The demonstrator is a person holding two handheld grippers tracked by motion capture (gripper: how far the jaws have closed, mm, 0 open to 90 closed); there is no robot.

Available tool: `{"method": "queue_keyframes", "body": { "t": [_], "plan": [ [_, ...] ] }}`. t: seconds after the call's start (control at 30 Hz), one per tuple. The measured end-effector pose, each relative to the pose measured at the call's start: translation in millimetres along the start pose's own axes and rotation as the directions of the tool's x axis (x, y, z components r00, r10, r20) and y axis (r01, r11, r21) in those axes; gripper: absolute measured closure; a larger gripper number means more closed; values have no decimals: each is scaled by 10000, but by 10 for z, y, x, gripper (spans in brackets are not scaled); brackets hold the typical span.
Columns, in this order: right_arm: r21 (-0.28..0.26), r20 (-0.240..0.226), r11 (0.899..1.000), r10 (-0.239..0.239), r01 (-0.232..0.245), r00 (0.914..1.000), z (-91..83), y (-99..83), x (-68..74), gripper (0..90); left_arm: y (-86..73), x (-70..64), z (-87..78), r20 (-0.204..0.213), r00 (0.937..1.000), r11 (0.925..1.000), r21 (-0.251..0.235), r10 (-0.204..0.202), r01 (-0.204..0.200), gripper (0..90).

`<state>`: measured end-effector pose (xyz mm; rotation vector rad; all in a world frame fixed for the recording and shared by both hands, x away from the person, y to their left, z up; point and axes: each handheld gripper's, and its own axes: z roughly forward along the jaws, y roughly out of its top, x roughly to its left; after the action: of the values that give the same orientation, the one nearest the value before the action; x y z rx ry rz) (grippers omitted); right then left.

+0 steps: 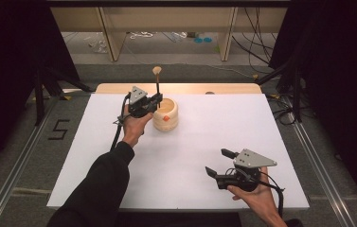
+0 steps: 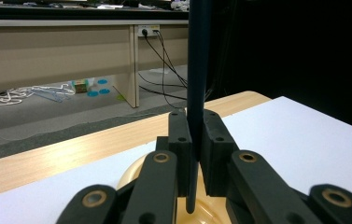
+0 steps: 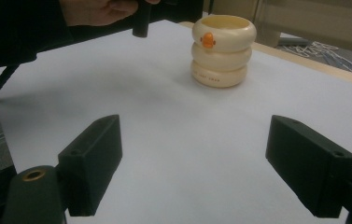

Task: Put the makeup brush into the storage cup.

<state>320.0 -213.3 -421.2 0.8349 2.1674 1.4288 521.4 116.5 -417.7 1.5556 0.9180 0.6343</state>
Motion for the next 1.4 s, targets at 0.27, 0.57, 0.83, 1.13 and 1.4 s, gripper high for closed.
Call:
{"method": "queue_keyframes", "body": {
  "t": [0.27,0.57,0.83,1.13,1.4],
  "plan": [
    [-4,-53,10000,-9,9,10000,0,2,5,196,-61,-1,62,-39,10000,10000,23,79,-79,839],
    [42,-133,10000,-62,63,9999,2,1,5,197,-147,-15,129,-25,10000,9998,190,44,-43,838],
    [35,-123,10000,-13,13,9999,2,2,5,198,-212,17,143,-119,9999,9997,219,54,-52,838],
    [73,-186,10000,-18,20,9998,2,3,6,198,-275,16,165,-184,9998,9993,369,84,-77,836],
    [90,-221,10000,-38,40,9997,7,1,9,198,-305,6,187,-220,9997,9990,440,90,-80,836]
  ]
}}
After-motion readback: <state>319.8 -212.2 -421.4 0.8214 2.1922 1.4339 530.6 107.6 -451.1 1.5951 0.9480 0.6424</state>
